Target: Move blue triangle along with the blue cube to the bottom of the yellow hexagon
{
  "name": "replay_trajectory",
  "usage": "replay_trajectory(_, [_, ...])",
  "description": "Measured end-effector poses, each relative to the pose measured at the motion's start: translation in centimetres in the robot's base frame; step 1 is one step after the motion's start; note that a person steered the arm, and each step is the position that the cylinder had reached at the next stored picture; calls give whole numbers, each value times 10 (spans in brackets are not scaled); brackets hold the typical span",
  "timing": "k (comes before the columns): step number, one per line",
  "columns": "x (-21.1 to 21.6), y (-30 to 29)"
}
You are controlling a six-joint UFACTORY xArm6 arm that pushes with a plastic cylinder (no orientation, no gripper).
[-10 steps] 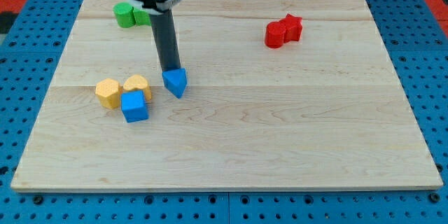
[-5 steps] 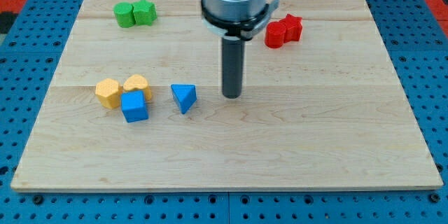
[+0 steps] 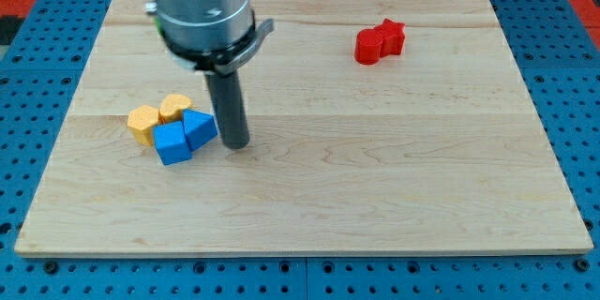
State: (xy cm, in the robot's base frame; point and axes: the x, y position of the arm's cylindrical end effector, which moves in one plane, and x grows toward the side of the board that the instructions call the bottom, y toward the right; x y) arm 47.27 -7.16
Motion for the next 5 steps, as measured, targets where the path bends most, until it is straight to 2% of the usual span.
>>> replay_trajectory(1, [-25,0])
replay_trajectory(2, [-22,-16])
replay_trajectory(5, [23,-67])
